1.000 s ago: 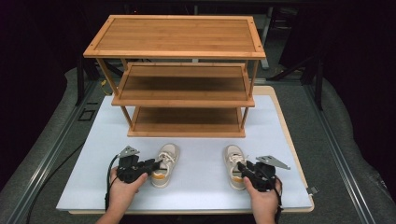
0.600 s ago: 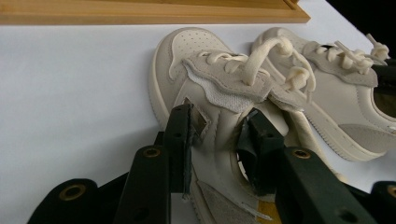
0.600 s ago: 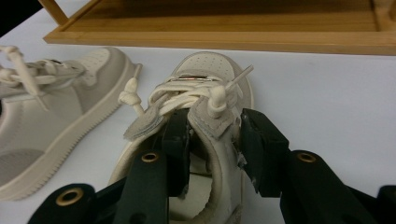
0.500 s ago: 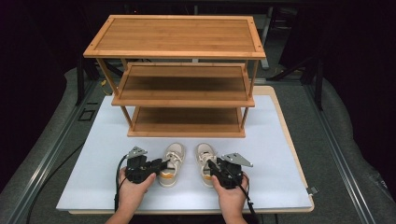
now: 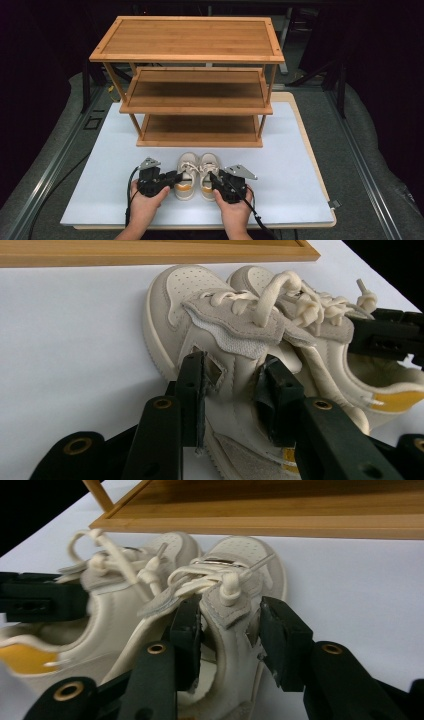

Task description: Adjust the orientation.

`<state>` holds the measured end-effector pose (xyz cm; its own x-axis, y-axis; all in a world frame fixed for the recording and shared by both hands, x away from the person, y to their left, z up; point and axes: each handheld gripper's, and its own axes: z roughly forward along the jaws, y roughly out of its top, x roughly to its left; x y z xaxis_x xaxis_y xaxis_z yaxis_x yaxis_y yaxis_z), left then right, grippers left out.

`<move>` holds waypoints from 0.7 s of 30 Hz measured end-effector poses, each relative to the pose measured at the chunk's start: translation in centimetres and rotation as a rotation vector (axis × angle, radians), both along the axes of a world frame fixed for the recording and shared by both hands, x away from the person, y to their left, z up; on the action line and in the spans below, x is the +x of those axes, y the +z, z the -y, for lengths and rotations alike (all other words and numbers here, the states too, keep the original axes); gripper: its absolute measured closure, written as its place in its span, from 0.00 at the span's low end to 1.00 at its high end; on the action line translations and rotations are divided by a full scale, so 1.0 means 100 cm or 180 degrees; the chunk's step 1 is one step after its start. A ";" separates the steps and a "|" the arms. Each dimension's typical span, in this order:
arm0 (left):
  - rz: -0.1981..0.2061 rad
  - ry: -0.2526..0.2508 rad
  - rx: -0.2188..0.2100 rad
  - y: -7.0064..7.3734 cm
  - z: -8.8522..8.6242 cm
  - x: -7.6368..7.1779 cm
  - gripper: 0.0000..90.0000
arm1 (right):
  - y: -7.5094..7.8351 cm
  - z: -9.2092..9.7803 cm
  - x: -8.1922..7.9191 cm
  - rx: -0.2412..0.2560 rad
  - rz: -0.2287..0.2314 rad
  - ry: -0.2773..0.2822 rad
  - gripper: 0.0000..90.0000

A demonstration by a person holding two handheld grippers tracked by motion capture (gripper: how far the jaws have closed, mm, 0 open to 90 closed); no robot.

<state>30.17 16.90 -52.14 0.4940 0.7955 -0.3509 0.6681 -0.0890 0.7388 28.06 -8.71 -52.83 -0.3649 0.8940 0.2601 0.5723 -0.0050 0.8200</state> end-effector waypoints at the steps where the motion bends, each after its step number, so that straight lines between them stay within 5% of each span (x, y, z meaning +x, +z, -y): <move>1: 0.0000 0.0000 0.0000 0.000 0.000 0.000 0.74 | 0.000 0.000 -0.001 -0.0004 0.0023 -0.0010 0.67; 15: -0.0012 0.0034 -0.0122 -0.003 0.013 -0.004 0.73 | -0.002 0.009 -0.006 0.0054 0.0071 0.0048 0.64; 21: -0.0018 -0.0013 -0.0157 -0.003 0.008 -0.003 0.67 | 0.003 0.012 -0.005 -0.0064 0.0150 0.0120 0.59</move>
